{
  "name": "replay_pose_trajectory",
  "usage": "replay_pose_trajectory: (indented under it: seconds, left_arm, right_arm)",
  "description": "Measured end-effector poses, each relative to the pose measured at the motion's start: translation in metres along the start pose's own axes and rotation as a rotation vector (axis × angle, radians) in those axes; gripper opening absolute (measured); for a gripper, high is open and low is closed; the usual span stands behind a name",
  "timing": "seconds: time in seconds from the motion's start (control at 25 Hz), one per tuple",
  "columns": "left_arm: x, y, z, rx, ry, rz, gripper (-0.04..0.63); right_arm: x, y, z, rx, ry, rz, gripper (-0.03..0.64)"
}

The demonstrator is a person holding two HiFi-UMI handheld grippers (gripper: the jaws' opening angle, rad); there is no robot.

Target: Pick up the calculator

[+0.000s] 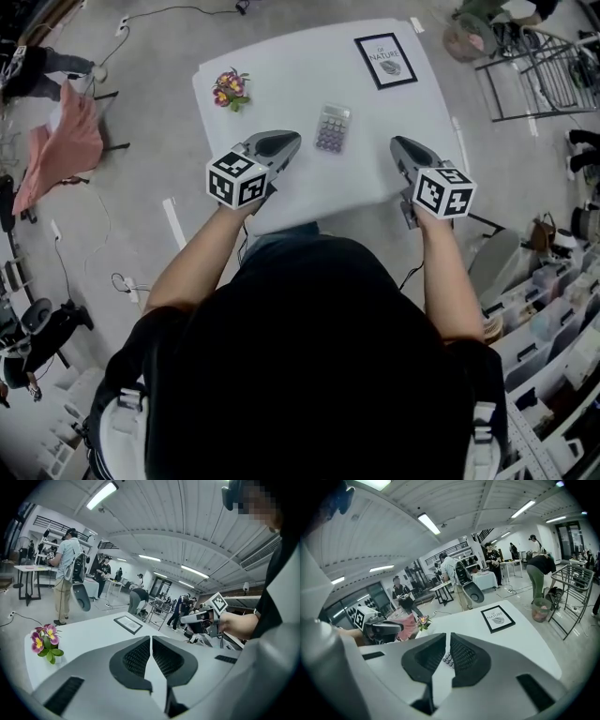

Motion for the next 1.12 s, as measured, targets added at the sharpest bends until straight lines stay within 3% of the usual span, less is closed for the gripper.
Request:
replay_pose_trajectory:
  seconds: [0.56, 0.88, 1.12]
  left_arm:
    - [0.019, -0.013, -0.030, 0.012, -0.049, -0.025, 0.032]
    - [0.021, -0.004, -0.034, -0.030, -0.051, -0.032, 0.032]
    - [0.030, 0.003, -0.054, -0.104, -0.058, -0.046, 0.032]
  right_arm:
    - [-0.017, 0.051, -0.018, -0.034, -0.062, -0.063, 0.048]
    - [-0.011, 0.076, 0.011, -0.067, -0.064, -0.134, 0.054]
    - [-0.016, 0.108, 0.025, -0.130, -0.093, -0.185, 0.060]
Point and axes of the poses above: the fingertips, and each gripper's own axes: y forward along the fingers, z to its right, x out of its underside, the point moved 3 cm from there along -y, backward along the fingers, and after that the axes turned 7 degrees about z, right-handed, at the moved point
